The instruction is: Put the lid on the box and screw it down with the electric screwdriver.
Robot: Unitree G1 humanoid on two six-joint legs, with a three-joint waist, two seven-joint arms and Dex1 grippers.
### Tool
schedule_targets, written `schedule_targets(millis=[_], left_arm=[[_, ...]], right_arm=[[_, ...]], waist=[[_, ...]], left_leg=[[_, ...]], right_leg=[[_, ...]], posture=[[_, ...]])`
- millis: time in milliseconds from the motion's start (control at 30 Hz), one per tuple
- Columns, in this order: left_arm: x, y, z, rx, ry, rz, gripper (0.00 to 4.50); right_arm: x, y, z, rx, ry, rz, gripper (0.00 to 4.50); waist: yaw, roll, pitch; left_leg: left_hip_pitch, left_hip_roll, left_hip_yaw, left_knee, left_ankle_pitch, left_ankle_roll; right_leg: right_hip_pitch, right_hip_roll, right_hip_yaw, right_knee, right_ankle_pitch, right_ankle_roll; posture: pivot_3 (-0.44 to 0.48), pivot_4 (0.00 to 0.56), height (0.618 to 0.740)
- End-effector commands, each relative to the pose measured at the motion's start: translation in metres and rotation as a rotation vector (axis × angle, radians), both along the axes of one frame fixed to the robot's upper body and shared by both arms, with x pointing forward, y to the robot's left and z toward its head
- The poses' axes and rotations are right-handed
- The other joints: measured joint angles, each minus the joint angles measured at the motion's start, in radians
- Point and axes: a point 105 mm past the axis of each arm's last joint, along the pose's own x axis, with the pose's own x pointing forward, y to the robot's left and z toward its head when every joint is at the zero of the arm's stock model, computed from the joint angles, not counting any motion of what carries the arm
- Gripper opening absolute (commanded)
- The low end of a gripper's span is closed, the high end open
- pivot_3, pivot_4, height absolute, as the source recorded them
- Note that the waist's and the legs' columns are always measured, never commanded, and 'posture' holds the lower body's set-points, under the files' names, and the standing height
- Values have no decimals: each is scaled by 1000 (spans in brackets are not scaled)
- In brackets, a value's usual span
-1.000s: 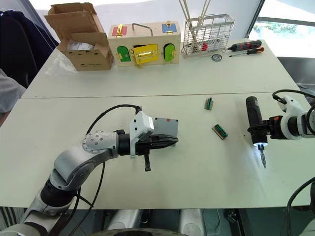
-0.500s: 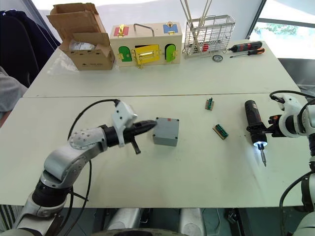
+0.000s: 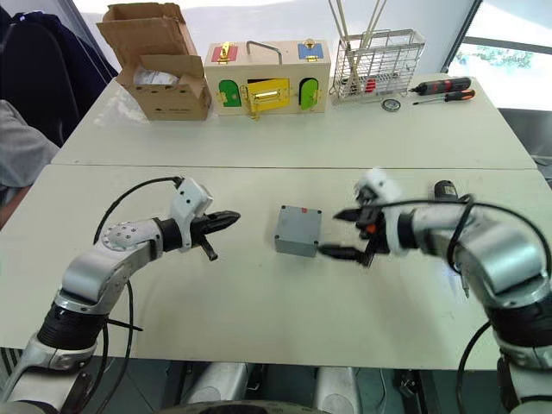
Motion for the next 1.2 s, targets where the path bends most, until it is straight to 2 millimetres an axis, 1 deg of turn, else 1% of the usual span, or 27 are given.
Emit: schedule_targets(millis=[33,200,300,400,533,667,767,867,933,1000,1067,1133,1200], left_arm=[[-5,-15,3,28,-33,-107,0],[-2,-35,2,5,-30,-166,0],[4,-48,-3,7,-30,-195,0],[7,-54,-5,36,-49,-232,0],[11,-63,-6,62,-81,-277,0],[17,-66,-9,66,-100,-271,0],[25,-59,-15,113,-123,-234,0],[33,-43,-16,141,-135,-160,0],[31,-34,-12,129,-135,-132,0],[23,-20,-10,115,-112,-89,0],[10,-10,-11,51,-46,-47,0],[-7,-6,-13,7,5,-48,0],[-21,-8,-13,-15,36,-75,0]], right_arm=[[-6,9,0,5,-32,21,4471],[-5,17,-11,18,-20,3,4471],[-6,28,-17,41,-15,12,4471],[-14,43,-19,78,5,54,4471],[-27,56,-18,111,27,106,4471],[-33,61,-17,125,38,115,4471],[-34,56,-15,109,32,104,4471],[-23,37,-5,64,-13,54,4471],[-14,22,-2,0,-52,20,4471],[-2,5,0,-65,-97,-3,4471],[5,2,4,-49,-136,18,4471],[14,-1,1,-72,-173,40,4471],[20,-2,-3,-86,-190,50,4471]], waist=[[-3,0,0],[-5,0,0],[-3,0,0],[-4,0,0],[-5,0,0],[-4,0,0],[-4,-1,0],[-4,-1,0],[-5,-1,0],[-12,-1,0],[-23,-1,0],[-33,0,0],[-33,0,0]], left_leg=[[0,1,0,-1,0,0],[1,3,0,-2,1,-2],[1,2,0,-2,1,-2],[1,2,0,-1,1,-2],[1,2,0,-2,1,-2],[1,2,0,-1,1,-2],[1,2,0,-1,1,-2],[0,2,0,-1,1,-2],[1,2,0,-1,1,-2],[1,2,1,-1,1,-2],[1,3,1,-2,1,-2],[1,3,1,-3,1,-2],[1,3,1,-3,1,-1]], right_leg=[[-1,0,0,0,0,0],[-2,2,0,2,0,0],[-2,1,0,2,0,0],[-2,1,0,2,0,0],[-2,2,0,2,0,0],[-2,2,0,2,0,0],[-2,1,0,2,0,0],[-2,1,0,2,0,0],[-2,1,0,2,0,0],[-2,2,0,2,0,0],[-2,2,0,2,0,0],[-2,2,0,2,0,1],[-2,2,0,2,0,1]], posture=[[0,150,740],[0,150,740],[0,150,740],[0,150,740],[0,150,740],[0,150,740],[0,150,740],[0,150,740],[0,150,740],[0,150,740],[0,150,740],[0,150,740],[0,150,740]])
